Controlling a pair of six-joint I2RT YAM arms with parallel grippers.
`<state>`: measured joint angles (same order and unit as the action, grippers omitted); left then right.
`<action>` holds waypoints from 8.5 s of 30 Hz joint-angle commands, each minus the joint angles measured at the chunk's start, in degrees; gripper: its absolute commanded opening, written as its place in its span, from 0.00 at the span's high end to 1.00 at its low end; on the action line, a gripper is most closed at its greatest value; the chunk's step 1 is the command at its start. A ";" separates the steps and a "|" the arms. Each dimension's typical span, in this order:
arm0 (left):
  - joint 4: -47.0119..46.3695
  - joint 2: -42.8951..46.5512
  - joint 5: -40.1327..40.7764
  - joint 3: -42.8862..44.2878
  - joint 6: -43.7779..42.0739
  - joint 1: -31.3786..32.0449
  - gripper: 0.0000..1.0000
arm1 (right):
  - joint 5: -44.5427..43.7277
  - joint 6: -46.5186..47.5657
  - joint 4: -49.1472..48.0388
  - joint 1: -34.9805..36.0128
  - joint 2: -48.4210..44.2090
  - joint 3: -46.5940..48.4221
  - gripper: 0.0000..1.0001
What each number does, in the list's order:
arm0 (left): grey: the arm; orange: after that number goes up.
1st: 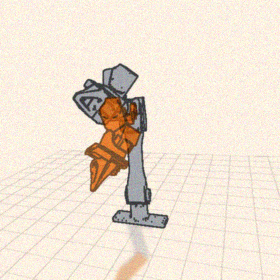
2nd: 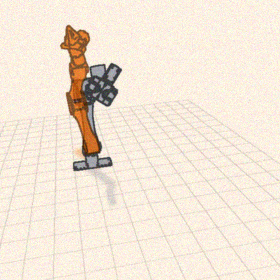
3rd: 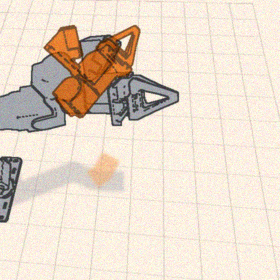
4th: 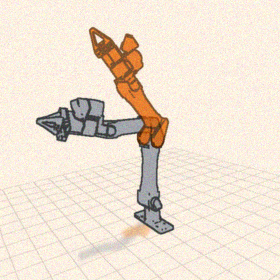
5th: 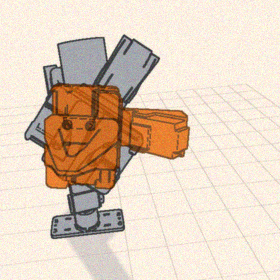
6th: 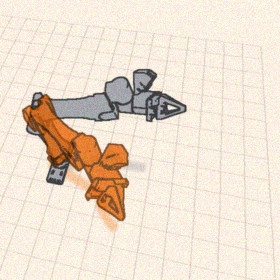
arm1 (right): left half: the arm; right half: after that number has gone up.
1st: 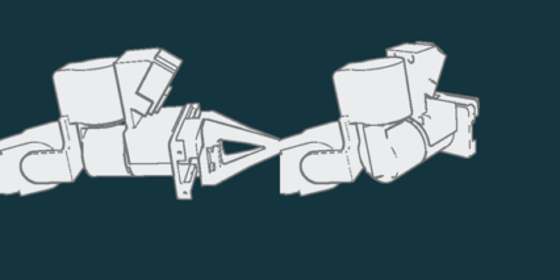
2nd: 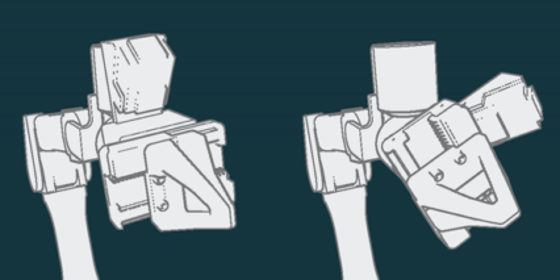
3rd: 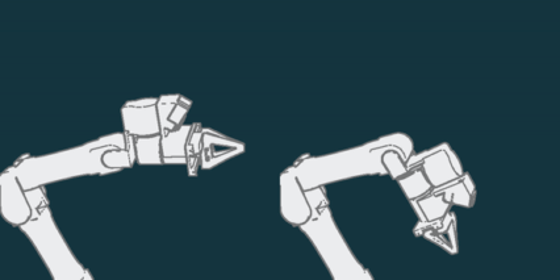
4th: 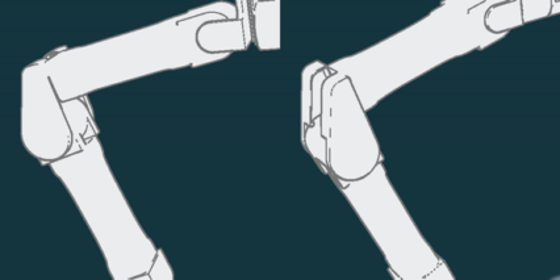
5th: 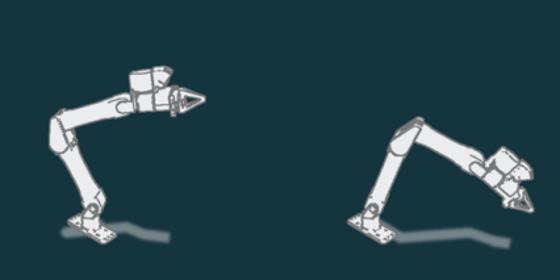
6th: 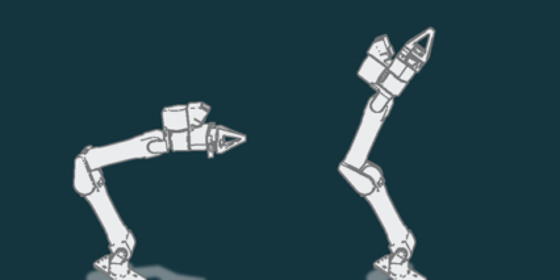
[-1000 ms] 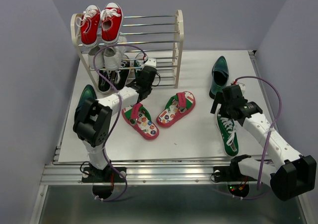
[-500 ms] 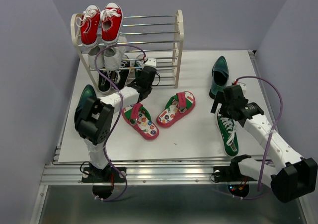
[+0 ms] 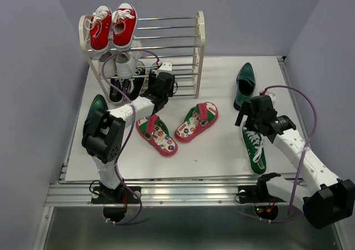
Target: Place and organize the shoes onto the shoe shelf
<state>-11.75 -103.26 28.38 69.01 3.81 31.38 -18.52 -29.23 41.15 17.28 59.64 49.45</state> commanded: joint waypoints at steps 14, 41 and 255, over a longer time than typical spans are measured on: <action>7.43 21.78 -12.13 -6.87 10.67 4.12 0.01 | -3.45 -13.12 21.75 0.12 -4.97 5.39 0.00; 9.38 31.81 -7.82 -12.59 8.93 8.26 0.01 | 5.16 -9.09 25.48 -6.12 11.37 -1.73 0.00; 28.80 42.88 10.03 -16.89 22.99 6.15 0.01 | 1.20 13.68 -12.14 18.32 76.33 83.97 0.91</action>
<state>18.26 -60.60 36.29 52.84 26.65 37.76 -16.73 -14.81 38.68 36.38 136.57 132.38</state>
